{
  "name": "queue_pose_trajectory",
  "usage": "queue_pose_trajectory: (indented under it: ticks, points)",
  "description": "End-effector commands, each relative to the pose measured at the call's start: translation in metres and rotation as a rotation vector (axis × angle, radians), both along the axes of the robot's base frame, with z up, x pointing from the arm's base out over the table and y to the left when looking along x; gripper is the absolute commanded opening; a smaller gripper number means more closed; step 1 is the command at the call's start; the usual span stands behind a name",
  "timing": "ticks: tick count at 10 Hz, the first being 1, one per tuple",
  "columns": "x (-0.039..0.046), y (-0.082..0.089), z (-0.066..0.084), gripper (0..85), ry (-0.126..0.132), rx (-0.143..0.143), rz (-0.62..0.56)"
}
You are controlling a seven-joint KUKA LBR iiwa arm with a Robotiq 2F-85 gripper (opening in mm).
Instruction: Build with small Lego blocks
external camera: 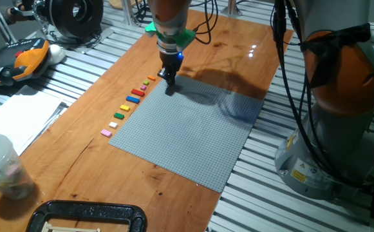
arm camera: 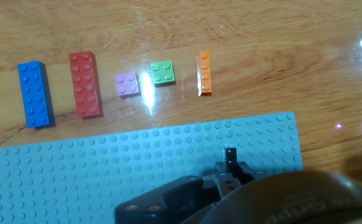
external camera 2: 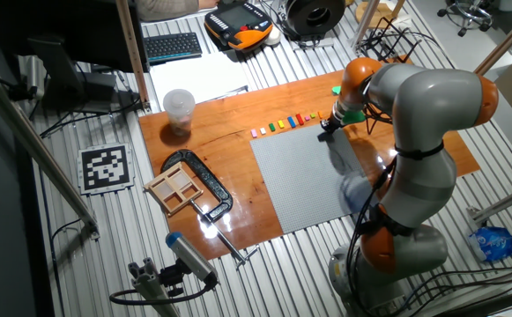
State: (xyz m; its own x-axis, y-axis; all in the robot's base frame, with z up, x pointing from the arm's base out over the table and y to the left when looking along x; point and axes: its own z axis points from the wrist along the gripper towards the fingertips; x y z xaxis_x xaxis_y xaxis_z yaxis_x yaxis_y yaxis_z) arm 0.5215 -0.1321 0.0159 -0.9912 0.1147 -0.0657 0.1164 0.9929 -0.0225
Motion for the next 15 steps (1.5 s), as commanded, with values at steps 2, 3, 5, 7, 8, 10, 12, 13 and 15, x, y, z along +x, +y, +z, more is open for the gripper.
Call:
queue_pose_trajectory:
  ticks: [2,3,5,7,8,10,12,13,15]
  points:
    - [0.0006,0.000,0.003,17.0,-0.001,0.000,-0.004]
    - [0.0005,0.000,0.003,34.0,0.001,-0.002,-0.005]
    - [-0.0003,0.000,0.004,34.0,0.001,-0.005,-0.007]
    - [-0.0017,0.001,0.008,34.0,0.007,-0.006,-0.015]
    - [-0.0021,0.001,0.010,34.0,0.008,-0.007,-0.018]
    - [-0.0022,0.001,0.012,34.0,0.009,-0.007,-0.019]
    - [-0.0026,0.001,0.014,34.0,0.014,-0.010,-0.021]
    - [-0.0029,0.001,0.015,34.0,0.015,-0.012,-0.021]
    - [-0.0028,0.001,0.016,34.0,0.017,-0.013,-0.021]
